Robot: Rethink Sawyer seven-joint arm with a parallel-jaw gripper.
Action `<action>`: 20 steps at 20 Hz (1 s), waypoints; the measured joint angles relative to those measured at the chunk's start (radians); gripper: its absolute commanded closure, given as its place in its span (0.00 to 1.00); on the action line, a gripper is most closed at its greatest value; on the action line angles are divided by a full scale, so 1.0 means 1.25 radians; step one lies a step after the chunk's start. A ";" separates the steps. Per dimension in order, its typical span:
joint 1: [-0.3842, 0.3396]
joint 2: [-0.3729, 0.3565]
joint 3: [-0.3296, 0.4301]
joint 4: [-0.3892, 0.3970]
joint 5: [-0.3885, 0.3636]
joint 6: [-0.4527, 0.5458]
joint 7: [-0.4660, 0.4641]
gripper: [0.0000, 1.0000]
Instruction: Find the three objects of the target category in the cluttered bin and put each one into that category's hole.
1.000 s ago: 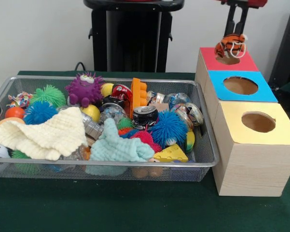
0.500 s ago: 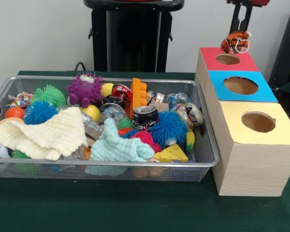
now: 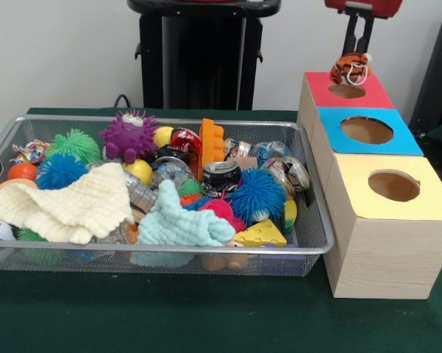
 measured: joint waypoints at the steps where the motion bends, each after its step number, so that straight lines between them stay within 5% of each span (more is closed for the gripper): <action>1: 0.002 -0.001 0.000 0.009 0.002 -0.007 0.000 1.00; 13: 0.049 -0.010 -0.013 0.098 0.042 -0.017 0.000 1.00; 20: 0.128 -0.017 -0.026 0.117 0.088 -0.017 0.023 1.00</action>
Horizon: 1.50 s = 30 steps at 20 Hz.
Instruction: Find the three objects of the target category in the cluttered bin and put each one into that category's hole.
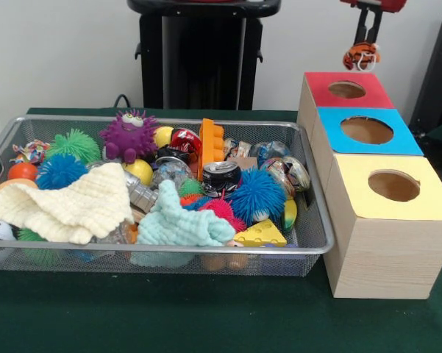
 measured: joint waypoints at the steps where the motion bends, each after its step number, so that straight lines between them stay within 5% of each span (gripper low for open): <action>1: 0.009 0.000 0.000 0.000 0.006 0.000 0.007 1.00; 13: 0.033 0.000 0.002 0.000 0.061 -0.029 0.085 1.00; 22: -0.003 0.001 0.004 0.000 0.061 -0.175 0.085 1.00; 30: -0.004 0.001 0.006 0.000 0.061 -0.214 0.085 1.00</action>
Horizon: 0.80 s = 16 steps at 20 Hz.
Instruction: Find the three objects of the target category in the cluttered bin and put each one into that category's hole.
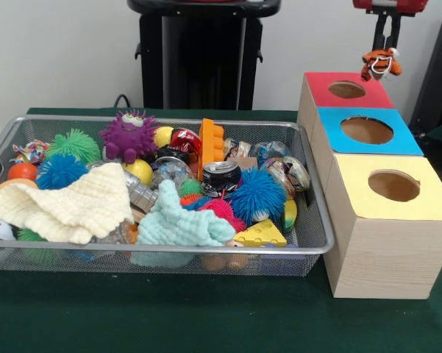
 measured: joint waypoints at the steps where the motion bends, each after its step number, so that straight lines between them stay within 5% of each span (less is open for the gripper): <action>1: 0.000 0.002 0.000 0.000 0.000 -0.010 0.000 1.00; 9: 0.009 0.036 0.000 0.000 -0.010 -0.123 0.000 1.00; 16: -0.001 0.048 0.003 0.005 -0.082 -0.233 0.000 1.00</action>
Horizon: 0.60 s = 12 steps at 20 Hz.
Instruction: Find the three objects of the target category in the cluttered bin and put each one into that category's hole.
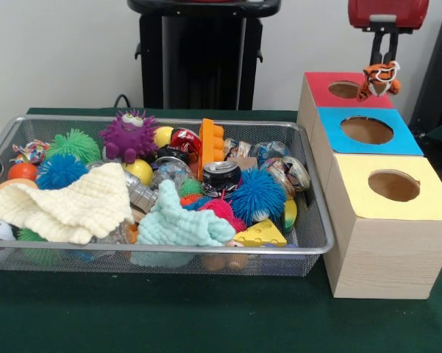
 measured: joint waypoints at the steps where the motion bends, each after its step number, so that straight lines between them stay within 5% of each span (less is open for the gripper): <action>1: -0.019 0.000 0.004 0.002 -0.031 -0.027 0.000 1.00; 12: -0.137 -0.029 0.031 0.008 -0.148 -0.067 0.000 1.00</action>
